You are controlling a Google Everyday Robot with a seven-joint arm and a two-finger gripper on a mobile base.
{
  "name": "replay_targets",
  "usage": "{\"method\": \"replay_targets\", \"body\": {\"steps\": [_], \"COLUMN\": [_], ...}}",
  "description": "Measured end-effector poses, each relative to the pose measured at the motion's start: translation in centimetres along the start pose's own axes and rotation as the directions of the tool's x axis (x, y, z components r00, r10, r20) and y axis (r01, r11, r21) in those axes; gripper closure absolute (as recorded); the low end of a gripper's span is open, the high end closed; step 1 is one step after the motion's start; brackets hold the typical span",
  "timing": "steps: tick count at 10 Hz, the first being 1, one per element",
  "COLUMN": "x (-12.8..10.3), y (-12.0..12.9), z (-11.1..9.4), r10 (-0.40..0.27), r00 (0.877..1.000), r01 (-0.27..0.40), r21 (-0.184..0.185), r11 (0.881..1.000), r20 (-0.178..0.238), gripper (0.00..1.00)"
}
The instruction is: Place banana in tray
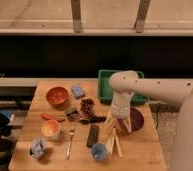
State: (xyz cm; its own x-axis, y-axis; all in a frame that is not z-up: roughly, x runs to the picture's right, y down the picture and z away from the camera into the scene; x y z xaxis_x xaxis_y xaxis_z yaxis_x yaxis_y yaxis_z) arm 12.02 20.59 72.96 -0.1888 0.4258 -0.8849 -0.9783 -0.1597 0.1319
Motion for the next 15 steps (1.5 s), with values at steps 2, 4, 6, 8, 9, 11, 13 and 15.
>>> {"method": "replay_targets", "body": {"steps": [2, 4, 6, 8, 9, 11, 13, 15], "x": [0.0, 0.1, -0.2, -0.9, -1.2, -1.4, -1.3, -1.2], "y": [-0.1, -0.7, -1.4, -2.1, -2.3, -2.5, -2.6, -2.6], "z": [2.4, 3.7, 5.4, 7.6, 8.1, 8.6, 8.5, 8.2], "r10": [0.013, 0.032, 0.053, 0.070, 0.074, 0.081, 0.089, 0.095], "r00": [0.998, 0.995, 0.990, 0.980, 0.976, 0.974, 0.978, 0.982], "r01": [-0.014, -0.033, -0.057, -0.080, -0.088, -0.098, -0.104, -0.107], "r21": [-0.010, -0.013, -0.021, -0.048, -0.059, -0.070, -0.068, -0.067], "r11": [1.000, 0.999, 0.998, 0.996, 0.994, 0.993, 0.992, 0.992], "r20": [-0.054, -0.089, -0.133, -0.186, -0.203, -0.212, -0.186, -0.164], "gripper": [0.26, 0.26, 0.26, 0.26, 0.26, 0.36, 0.56, 0.75]}}
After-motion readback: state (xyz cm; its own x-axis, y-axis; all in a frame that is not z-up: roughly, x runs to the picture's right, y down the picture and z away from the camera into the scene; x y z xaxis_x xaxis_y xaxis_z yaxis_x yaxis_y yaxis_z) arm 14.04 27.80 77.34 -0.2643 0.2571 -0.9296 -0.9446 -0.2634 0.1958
